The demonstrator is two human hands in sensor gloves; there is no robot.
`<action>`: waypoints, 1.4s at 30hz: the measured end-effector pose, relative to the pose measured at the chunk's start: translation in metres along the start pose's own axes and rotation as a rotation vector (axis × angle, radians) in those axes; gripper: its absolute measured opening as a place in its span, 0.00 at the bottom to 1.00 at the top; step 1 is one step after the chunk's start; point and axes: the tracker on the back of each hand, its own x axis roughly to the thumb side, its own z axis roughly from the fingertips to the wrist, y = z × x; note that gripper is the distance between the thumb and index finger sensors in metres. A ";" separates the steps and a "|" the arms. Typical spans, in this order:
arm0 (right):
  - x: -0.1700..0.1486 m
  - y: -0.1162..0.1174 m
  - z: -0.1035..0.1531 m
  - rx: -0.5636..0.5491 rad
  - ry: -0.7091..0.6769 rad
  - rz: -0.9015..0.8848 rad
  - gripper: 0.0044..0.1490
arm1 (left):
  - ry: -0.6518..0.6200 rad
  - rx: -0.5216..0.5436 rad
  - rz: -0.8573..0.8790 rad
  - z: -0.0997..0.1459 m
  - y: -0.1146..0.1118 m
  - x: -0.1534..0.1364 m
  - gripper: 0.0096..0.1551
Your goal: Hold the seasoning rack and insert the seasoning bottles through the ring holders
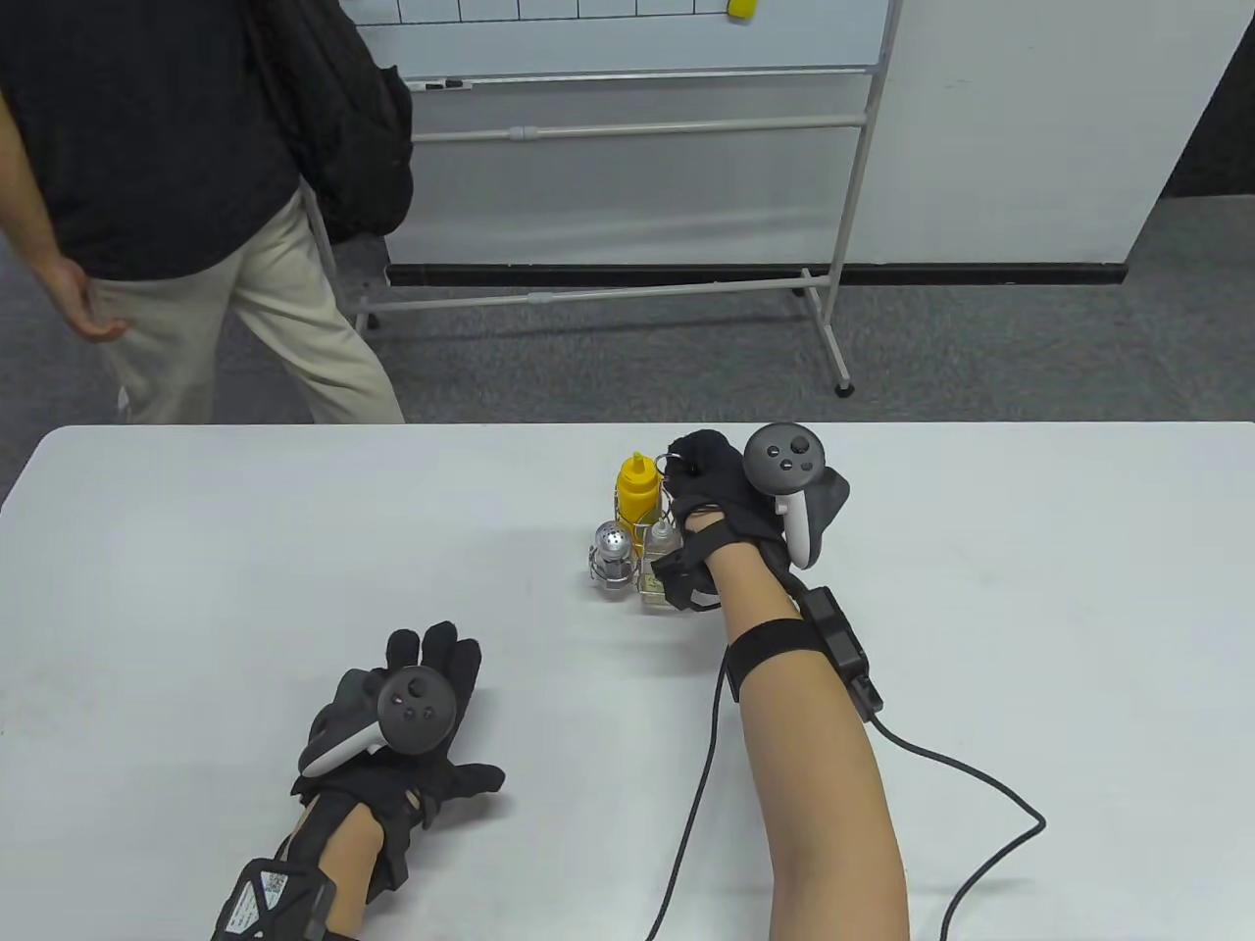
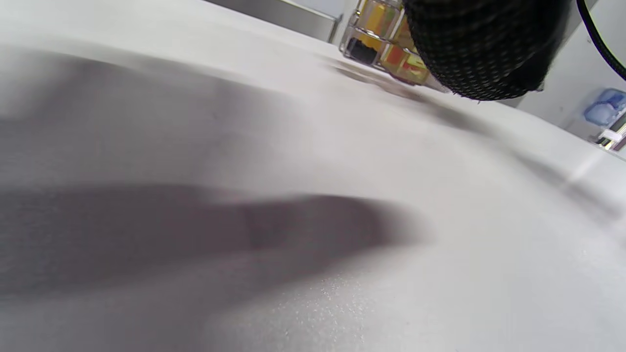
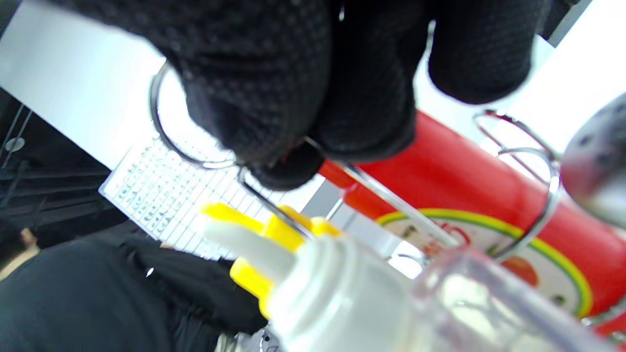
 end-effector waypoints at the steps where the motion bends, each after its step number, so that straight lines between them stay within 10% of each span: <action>1: -0.002 0.001 -0.003 -0.006 0.011 -0.002 0.26 | 0.000 0.000 -0.002 0.000 0.000 0.000 0.73; 15: -0.007 -0.001 0.003 0.023 0.039 0.055 0.34 | -0.012 0.019 0.007 0.000 0.000 -0.001 0.73; 25: -0.003 -0.056 0.091 0.082 -0.105 0.128 0.48 | -0.031 0.009 -0.003 0.001 -0.001 0.005 0.72; 33: -0.055 -0.040 0.178 0.299 -0.242 0.208 0.53 | -0.066 0.005 -0.028 0.002 -0.002 0.017 0.73; 42: -0.084 -0.030 0.200 0.475 -0.313 0.474 0.56 | -0.091 -0.032 -0.078 0.002 -0.008 0.030 0.73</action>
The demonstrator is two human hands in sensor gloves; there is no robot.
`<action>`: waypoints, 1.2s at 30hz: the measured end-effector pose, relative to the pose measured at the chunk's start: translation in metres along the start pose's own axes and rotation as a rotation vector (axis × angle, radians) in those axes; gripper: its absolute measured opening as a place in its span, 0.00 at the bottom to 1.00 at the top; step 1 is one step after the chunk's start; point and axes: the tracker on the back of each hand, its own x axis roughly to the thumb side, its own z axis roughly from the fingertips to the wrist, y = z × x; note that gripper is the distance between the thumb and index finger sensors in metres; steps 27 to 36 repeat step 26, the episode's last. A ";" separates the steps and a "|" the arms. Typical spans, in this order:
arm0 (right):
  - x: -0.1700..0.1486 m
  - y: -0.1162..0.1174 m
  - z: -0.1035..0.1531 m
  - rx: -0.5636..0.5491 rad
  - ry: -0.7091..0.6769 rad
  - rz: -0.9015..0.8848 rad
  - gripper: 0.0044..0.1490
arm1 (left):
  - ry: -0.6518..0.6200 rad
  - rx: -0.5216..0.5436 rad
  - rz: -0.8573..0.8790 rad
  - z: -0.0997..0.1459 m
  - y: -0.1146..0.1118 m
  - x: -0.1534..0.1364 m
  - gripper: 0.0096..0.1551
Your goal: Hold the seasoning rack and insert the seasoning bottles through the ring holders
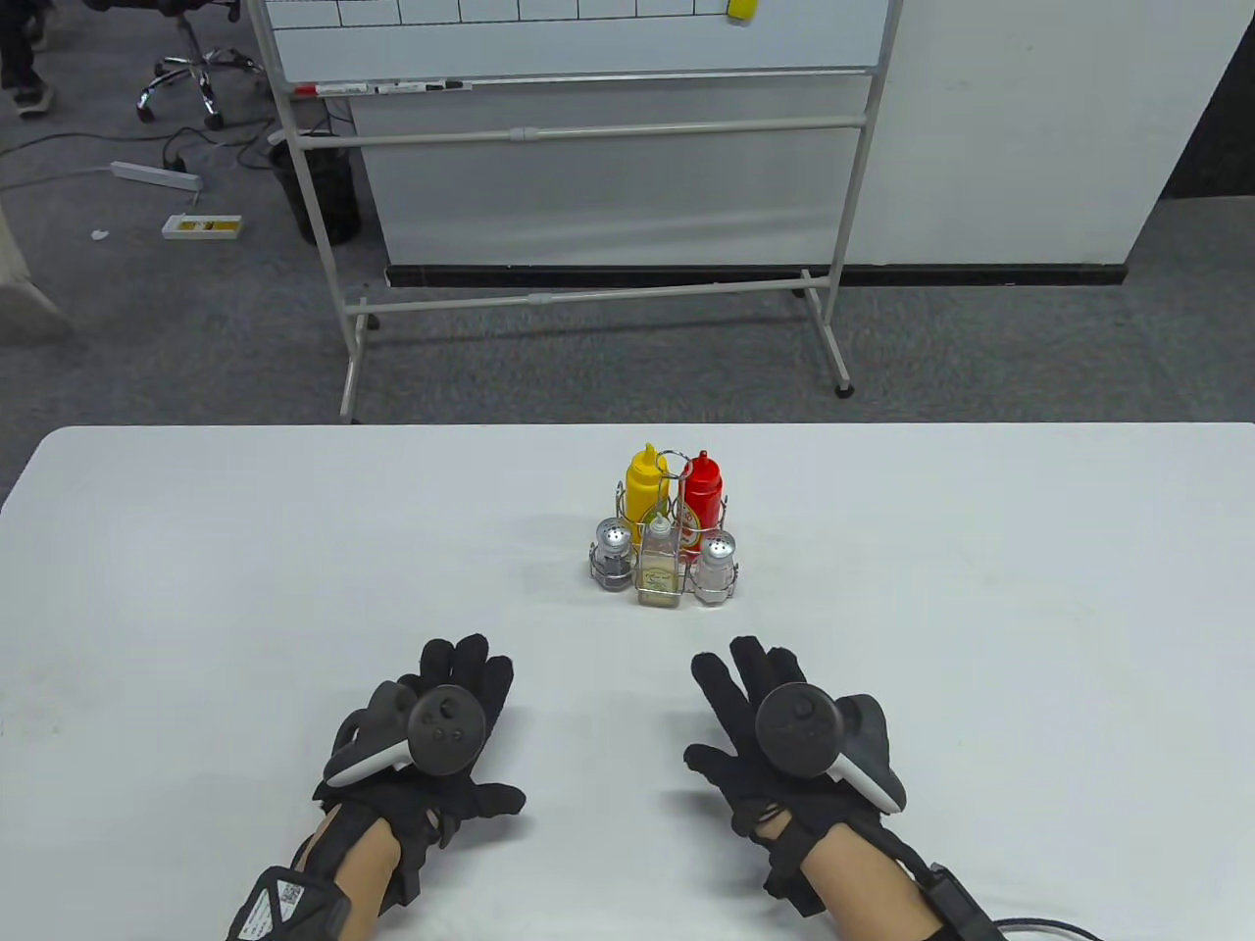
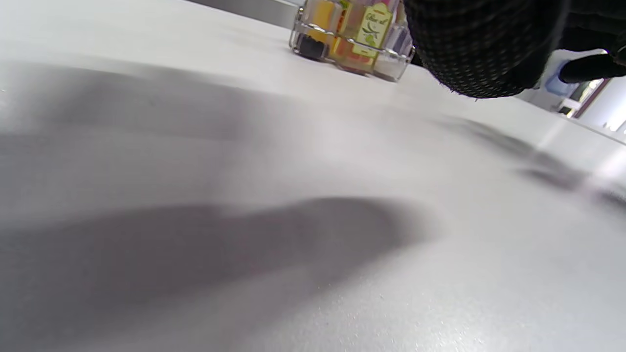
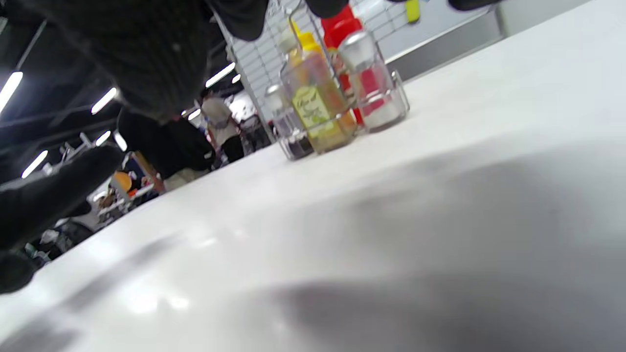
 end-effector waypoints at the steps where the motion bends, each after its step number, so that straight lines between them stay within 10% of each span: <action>1: 0.000 0.000 0.000 0.000 -0.001 -0.009 0.56 | -0.004 -0.006 -0.003 0.000 -0.001 0.001 0.73; 36: 0.001 -0.003 0.001 0.052 -0.026 -0.046 0.55 | 0.004 -0.042 -0.008 -0.001 -0.002 0.003 0.72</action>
